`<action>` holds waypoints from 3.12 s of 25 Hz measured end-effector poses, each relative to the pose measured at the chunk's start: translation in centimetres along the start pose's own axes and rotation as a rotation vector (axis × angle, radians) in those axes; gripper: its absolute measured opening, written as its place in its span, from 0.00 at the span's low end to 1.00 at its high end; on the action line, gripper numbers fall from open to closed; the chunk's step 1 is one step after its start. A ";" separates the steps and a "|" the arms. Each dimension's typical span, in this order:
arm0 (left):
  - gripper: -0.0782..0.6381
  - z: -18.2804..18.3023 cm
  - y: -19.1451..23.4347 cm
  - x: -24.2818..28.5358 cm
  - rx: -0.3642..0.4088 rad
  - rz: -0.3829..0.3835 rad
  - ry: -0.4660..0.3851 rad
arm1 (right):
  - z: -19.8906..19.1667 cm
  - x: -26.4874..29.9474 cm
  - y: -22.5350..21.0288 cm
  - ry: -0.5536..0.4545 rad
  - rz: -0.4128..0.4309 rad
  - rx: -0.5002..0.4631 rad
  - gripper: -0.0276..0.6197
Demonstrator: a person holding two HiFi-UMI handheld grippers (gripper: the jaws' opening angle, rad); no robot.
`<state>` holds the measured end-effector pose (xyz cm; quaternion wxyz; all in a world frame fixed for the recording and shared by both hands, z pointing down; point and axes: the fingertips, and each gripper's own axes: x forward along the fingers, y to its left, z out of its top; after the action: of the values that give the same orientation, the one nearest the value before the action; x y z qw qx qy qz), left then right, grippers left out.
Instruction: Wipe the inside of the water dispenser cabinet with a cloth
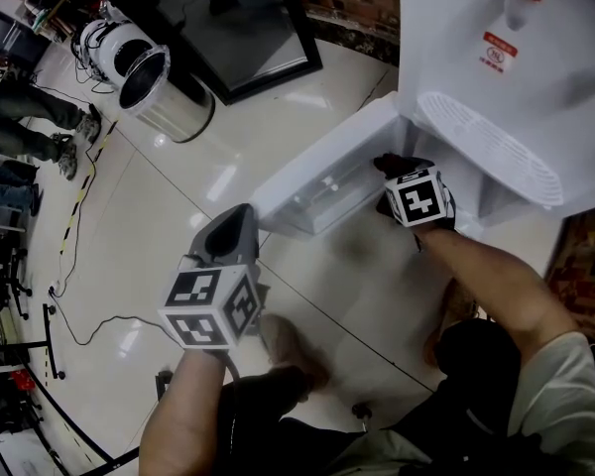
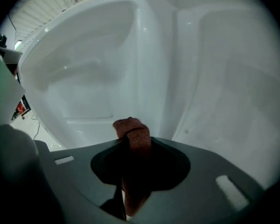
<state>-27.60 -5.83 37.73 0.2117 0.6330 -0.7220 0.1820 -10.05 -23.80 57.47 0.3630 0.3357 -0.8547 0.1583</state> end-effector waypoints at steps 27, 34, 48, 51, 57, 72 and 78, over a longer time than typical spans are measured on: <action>0.11 0.3 -0.1 -0.1 -0.030 -0.014 0.004 | -5.6 -2.5 25.0 0.064 0.675 -0.469 0.22; 0.11 0.5 0.1 0.0 -0.052 -0.024 0.009 | -5.3 0.3 24.4 0.079 0.607 -0.453 0.22; 0.11 0.7 0.4 0.2 -0.064 -0.008 0.015 | -3.8 3.7 20.8 0.079 0.481 -0.304 0.22; 0.11 0.8 0.5 0.1 -0.073 0.000 0.023 | -2.8 4.1 20.8 0.060 0.482 -0.256 0.22; 0.11 0.8 0.5 0.1 -0.079 0.005 0.017 | -2.7 4.4 19.8 0.065 0.464 -0.165 0.22; 0.11 0.7 0.7 0.2 -0.061 0.019 0.004 | -2.6 5.5 6.6 0.049 0.167 0.101 0.21; 0.11 0.7 0.7 0.4 -0.053 0.028 0.001 | -2.6 4.3 1.8 0.023 0.066 0.169 0.21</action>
<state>-28.35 -6.44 37.34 0.2261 0.6169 -0.7354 0.1659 -12.17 -23.09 62.29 0.3378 0.3349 -0.8447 0.2456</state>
